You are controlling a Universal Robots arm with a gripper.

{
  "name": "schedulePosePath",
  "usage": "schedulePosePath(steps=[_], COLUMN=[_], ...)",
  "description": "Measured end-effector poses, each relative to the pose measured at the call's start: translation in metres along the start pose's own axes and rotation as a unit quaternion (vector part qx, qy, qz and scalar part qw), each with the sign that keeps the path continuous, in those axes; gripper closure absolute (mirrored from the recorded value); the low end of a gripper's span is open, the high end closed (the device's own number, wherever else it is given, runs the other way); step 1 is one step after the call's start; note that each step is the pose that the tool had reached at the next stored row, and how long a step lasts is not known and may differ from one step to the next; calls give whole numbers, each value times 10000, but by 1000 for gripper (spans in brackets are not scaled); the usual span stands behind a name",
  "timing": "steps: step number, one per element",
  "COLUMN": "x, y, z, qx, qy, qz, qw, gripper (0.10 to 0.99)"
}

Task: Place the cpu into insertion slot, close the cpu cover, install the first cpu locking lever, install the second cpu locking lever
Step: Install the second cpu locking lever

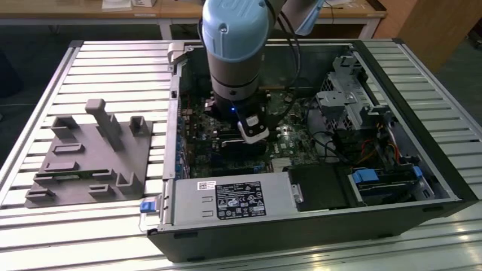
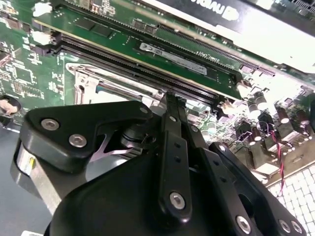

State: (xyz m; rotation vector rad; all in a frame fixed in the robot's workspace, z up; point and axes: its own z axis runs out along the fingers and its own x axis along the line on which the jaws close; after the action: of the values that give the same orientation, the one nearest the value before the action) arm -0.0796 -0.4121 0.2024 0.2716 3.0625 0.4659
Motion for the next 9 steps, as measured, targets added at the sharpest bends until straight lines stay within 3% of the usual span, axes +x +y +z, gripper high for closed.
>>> schedulePosePath(steps=[9], x=[2], y=[-14], z=[56], qx=[-164], qy=[28], qz=[10], qw=[9999], gripper=[980])
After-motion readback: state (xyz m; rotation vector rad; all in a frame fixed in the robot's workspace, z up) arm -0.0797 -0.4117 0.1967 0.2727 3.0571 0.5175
